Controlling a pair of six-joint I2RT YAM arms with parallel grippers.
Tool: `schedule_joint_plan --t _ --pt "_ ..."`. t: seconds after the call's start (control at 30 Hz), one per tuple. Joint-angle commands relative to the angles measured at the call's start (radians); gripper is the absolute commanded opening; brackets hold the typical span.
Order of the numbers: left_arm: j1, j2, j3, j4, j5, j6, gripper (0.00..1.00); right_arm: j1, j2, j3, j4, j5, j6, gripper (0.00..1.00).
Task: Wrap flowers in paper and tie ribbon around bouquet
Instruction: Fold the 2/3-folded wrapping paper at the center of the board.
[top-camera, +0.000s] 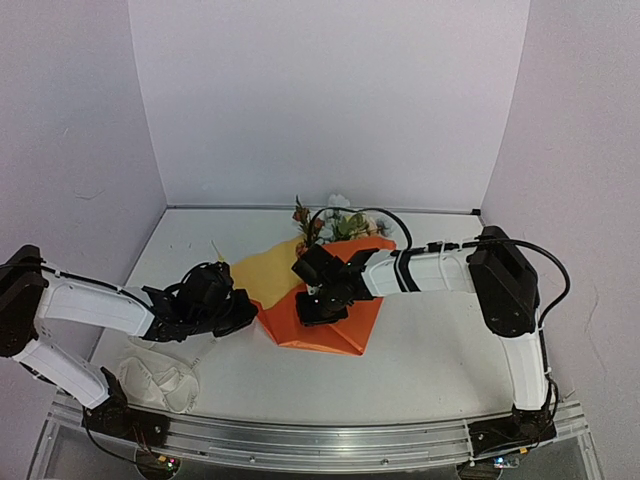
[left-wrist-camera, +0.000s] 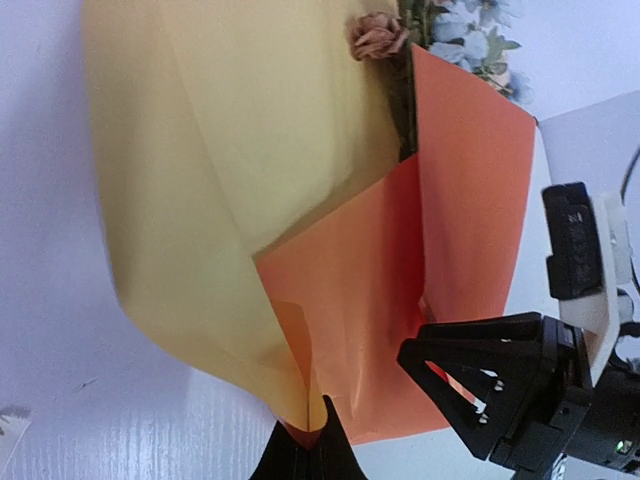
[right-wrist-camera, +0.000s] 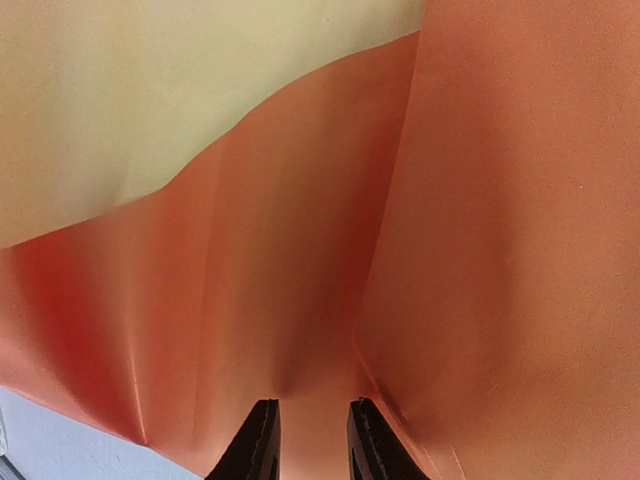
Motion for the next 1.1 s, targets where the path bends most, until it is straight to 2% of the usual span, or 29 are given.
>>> schedule_joint_plan --t 0.0,0.17,0.47,0.63,0.77,0.93,1.07 --pt "-0.011 -0.038 0.029 0.13 0.049 0.162 0.0 -0.014 0.007 -0.002 0.031 -0.032 0.019 0.26" --pt "-0.017 -0.008 0.061 0.147 0.097 0.247 0.0 -0.015 -0.024 -0.003 0.038 -0.06 0.025 0.26" --pt "-0.017 0.036 0.06 0.159 0.138 0.3 0.0 -0.018 -0.172 -0.013 0.034 -0.068 0.031 0.29" --pt "-0.017 0.05 0.064 0.163 0.159 0.322 0.0 -0.034 -0.266 -0.093 -0.013 0.036 0.058 0.32" --pt "-0.017 0.063 0.083 0.163 0.185 0.361 0.0 -0.07 -0.32 -0.229 -0.037 0.107 0.088 0.32" --pt "-0.017 0.102 0.128 0.149 0.251 0.414 0.0 -0.084 -0.389 -0.391 -0.01 0.159 0.126 0.48" --pt "-0.017 0.145 0.158 0.147 0.293 0.432 0.0 -0.095 -0.41 -0.497 0.071 0.121 0.171 0.58"
